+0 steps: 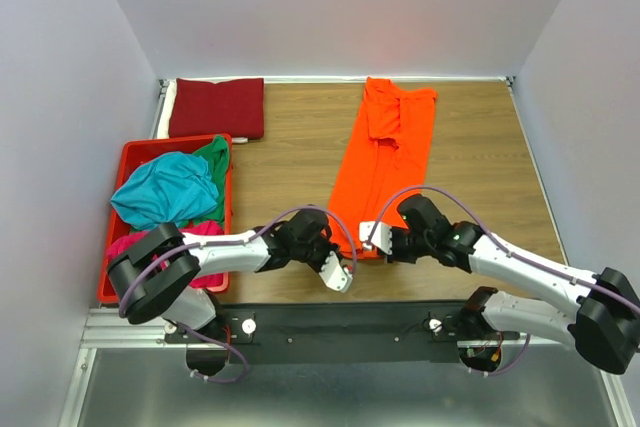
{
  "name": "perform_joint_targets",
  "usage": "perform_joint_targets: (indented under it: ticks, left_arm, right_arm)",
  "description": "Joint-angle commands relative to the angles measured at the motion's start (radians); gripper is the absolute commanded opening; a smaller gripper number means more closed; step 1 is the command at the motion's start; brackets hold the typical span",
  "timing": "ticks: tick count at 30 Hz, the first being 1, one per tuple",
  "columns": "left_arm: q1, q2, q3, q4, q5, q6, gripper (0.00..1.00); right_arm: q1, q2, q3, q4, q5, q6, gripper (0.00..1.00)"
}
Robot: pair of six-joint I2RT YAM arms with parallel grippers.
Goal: Fold and stack the t-shirts
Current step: Fold the tshirt
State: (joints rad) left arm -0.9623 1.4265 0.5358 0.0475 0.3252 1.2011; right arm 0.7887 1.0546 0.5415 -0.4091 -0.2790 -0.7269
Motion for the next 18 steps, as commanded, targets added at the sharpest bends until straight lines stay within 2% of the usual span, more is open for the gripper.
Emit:
perform_joint_targets:
  ticks: [1,9,18]
  left_arm:
    - [-0.001,0.002,0.061,-0.032,-0.023,-0.025,0.0]
    - [0.051,-0.052,0.108,-0.032,-0.035,-0.002,0.0]
    - [0.197,-0.021,0.219,-0.028,0.02,0.069,0.0]
  right_arm:
    - [-0.022,-0.021,0.037,-0.031,-0.023,0.018,0.06]
    - [-0.086,-0.024,0.075,-0.03,0.006,0.064,0.02]
    - [-0.232,0.051,0.159,-0.027,0.006,0.052,0.01]
